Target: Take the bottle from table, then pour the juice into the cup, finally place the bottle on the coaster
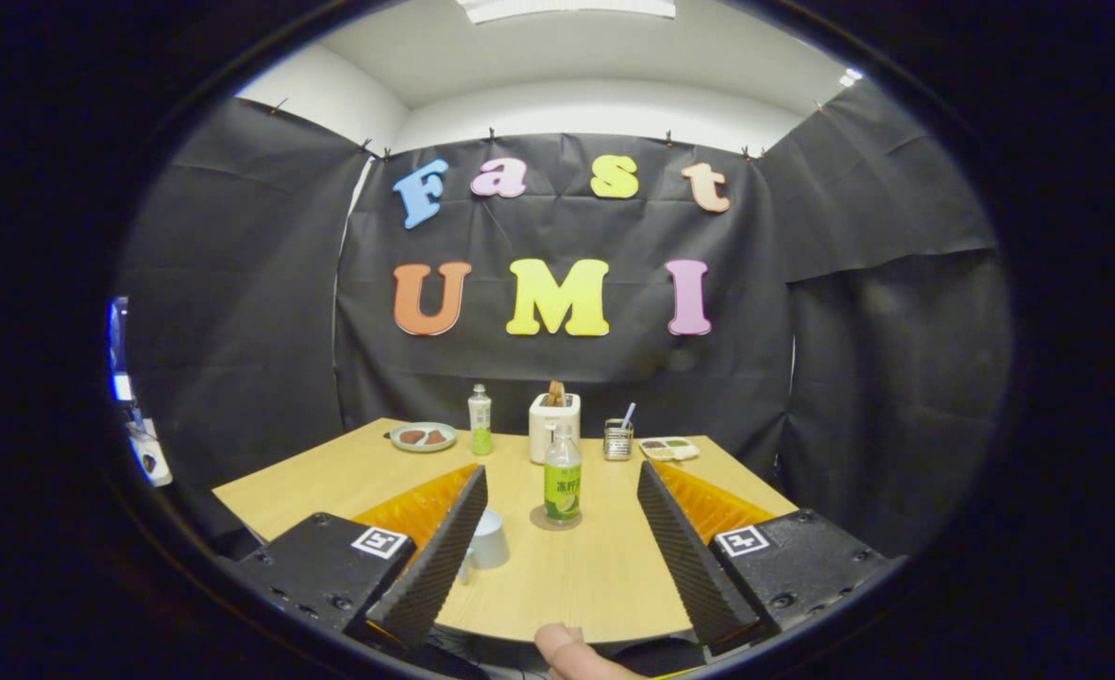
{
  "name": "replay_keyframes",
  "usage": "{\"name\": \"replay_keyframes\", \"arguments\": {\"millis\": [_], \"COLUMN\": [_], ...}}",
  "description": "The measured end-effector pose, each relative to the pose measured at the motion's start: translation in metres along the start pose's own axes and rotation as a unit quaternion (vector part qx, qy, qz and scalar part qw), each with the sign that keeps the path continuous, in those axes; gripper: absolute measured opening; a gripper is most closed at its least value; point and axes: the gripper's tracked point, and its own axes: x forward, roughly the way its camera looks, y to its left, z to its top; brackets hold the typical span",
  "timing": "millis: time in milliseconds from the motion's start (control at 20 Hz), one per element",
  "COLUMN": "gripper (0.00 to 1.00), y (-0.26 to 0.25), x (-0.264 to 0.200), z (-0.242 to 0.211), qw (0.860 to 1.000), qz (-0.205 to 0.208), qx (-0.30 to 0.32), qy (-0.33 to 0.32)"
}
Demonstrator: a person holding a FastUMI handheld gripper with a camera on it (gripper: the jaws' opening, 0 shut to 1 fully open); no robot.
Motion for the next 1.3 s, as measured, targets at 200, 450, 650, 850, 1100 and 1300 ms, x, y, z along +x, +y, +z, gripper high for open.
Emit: {"name": "replay_keyframes", "arguments": {"millis": [200, 450, 650, 850, 1100, 1300], "gripper": [1.00, 1.00, 1.00, 1.00, 1.00, 1.00], "y": [-0.023, -0.042, -0.045, -0.039, -0.033, -0.031], "x": [-0.022, -0.032, -0.035, -0.037, -0.039, -0.044], "z": [-0.009, -0.033, -0.041, -0.038, -0.041, -0.038], "qw": [1.000, 1.000, 0.999, 1.000, 1.000, 1.000], "qz": [-0.016, -0.020, -0.014, 0.000, -0.002, -0.007], "qx": [0.017, -0.003, -0.006, 0.006, -0.001, 0.001], "qy": [0.004, 0.018, 0.038, 0.021, 0.021, 0.014]}}
